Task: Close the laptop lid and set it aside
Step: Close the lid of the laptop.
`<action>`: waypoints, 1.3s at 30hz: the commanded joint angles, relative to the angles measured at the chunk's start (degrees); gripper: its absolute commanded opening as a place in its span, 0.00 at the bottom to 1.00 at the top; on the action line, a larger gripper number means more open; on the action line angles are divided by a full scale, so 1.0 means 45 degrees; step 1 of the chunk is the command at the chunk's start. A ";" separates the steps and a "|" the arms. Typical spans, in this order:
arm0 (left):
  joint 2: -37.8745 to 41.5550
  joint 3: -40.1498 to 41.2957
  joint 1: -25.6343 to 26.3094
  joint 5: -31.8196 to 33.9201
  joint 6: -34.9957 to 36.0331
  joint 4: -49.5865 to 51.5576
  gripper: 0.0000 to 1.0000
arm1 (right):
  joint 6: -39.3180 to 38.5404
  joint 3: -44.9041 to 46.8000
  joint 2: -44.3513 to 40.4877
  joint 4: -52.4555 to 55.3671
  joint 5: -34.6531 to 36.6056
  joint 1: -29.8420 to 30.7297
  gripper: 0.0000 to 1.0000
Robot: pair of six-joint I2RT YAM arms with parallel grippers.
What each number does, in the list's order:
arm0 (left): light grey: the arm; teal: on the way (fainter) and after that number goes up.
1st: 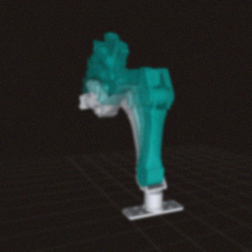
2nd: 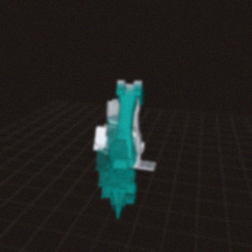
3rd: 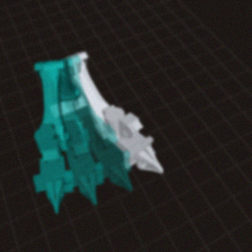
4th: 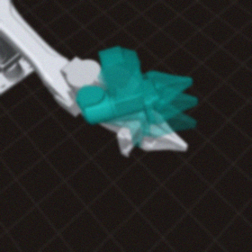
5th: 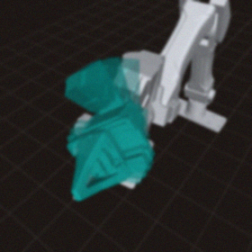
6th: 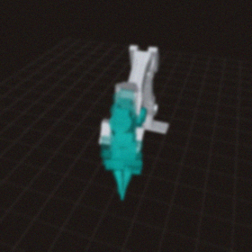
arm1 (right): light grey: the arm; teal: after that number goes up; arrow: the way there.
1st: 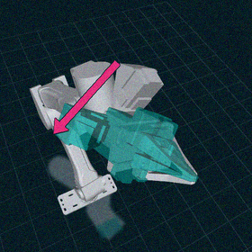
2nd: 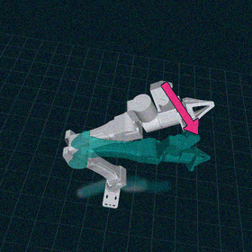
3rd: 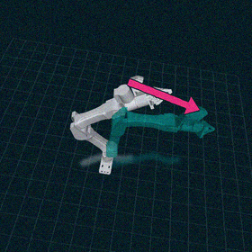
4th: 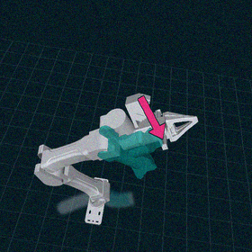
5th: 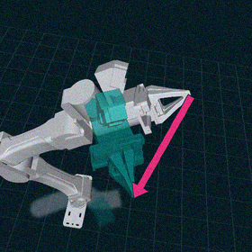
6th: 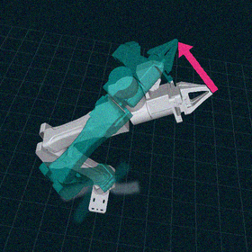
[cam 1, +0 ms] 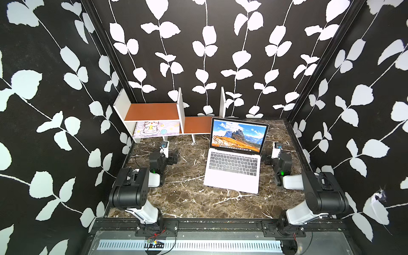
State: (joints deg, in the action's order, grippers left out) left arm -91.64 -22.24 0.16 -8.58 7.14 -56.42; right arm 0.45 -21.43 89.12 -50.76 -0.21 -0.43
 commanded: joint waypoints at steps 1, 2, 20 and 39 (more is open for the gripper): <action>0.0254 0.0040 -0.0051 -0.0125 0.0095 0.0097 0.99 | -0.0100 -0.0179 -0.0077 -0.0429 -0.0032 0.0036 1.00; 0.0259 0.0040 -0.0058 -0.0115 0.0094 0.0095 0.99 | -0.0100 -0.0174 -0.0078 -0.0437 -0.0032 0.0034 1.00; 0.2922 0.0698 -0.0043 0.1650 -0.0754 0.1545 0.99 | 0.0364 0.0713 -0.4447 0.2272 0.1288 0.0541 1.00; 0.6725 -0.1265 -0.0052 -0.2730 -0.9759 0.7785 0.99 | 0.6999 -0.0839 -1.5044 1.6295 0.0004 0.0526 1.00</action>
State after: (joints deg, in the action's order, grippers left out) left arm -61.47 -27.46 0.16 -11.77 -23.16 -20.51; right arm 24.45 -23.22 23.57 13.47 3.70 1.96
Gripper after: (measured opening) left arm 0.987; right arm 0.998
